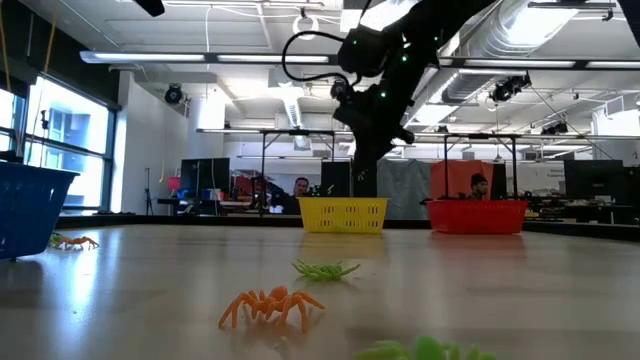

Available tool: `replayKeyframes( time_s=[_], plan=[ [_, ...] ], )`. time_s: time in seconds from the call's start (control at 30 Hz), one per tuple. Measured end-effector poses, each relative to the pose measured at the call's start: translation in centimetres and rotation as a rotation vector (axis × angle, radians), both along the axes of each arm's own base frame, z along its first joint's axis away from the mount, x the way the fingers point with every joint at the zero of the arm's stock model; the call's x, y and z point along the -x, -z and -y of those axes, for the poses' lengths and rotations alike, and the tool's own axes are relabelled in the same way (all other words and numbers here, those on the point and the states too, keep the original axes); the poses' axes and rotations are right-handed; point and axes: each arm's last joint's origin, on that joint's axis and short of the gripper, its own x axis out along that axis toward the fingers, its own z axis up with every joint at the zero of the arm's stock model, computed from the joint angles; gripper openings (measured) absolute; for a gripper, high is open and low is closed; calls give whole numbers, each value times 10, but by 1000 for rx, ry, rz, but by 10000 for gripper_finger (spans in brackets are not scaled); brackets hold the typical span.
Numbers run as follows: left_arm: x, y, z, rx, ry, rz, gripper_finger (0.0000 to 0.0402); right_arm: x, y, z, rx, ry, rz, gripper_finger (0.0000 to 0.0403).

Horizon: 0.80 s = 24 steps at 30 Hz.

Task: Sort Halloween decoration
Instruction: Put the right green spider toy into the yellow bin, then put the orange spider toy into the blue bin

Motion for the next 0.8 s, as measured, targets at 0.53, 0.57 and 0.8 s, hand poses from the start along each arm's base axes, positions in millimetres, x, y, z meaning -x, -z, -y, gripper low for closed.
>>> replayKeyframes(
  time_s=[0.53,0.57,0.8],
  plan=[
    [0,0,0,-1,-1,1,142,-3,9,1,-13,-24,-22,95],
    [0,0,0,-1,-1,1,142,-3,9,1,-12,-27,-24,109],
    [0,0,0,-1,-1,1,142,-1,5,0,-37,-37,-59,164]
  ],
)
